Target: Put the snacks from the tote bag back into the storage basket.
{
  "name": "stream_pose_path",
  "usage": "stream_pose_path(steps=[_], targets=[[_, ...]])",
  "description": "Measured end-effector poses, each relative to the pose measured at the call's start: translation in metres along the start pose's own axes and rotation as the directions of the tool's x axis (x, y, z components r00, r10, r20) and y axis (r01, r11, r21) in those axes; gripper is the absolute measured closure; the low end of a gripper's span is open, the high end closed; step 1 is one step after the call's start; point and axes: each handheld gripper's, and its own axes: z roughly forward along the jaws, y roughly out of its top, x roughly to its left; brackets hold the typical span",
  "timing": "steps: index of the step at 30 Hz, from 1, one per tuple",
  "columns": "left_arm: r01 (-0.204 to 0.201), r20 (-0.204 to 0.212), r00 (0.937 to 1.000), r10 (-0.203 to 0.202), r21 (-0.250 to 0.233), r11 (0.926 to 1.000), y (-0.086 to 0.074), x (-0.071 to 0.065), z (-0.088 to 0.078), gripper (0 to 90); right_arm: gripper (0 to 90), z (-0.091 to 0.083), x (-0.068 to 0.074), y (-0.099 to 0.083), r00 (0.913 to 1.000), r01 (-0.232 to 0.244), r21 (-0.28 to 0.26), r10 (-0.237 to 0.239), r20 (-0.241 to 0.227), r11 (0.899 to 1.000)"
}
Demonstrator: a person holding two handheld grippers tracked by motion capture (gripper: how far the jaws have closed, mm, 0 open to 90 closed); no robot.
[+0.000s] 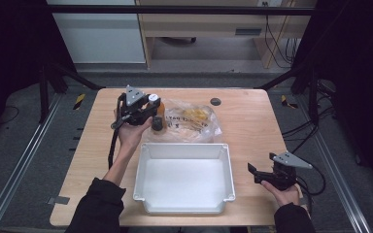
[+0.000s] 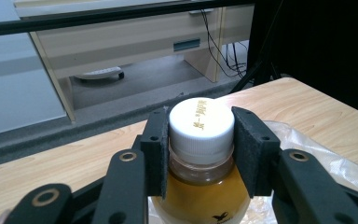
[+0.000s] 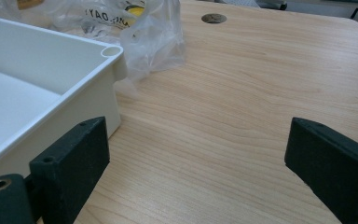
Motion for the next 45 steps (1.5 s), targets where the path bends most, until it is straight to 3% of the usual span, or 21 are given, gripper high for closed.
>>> stream_pose_path(steps=[16,31,45], targets=[[0.011,0.010,0.9999,-0.010,-0.039,0.9992,0.020,-0.001,-0.012,59.1,6.7,0.000,0.000,0.000,1.0000,0.001,-0.002,-0.001,-0.001,1.000],[-0.005,0.010,0.9999,0.006,-0.058,0.9983,0.039,-0.005,-0.030,59.1,6.7,-0.001,0.000,0.001,1.0000,0.000,-0.004,0.000,-0.001,1.000],[-0.014,0.019,0.9997,0.015,-0.055,0.9984,0.041,-0.009,-0.052,59.1,6.7,-0.002,0.001,0.001,1.0000,-0.003,-0.002,0.003,-0.002,1.000]])
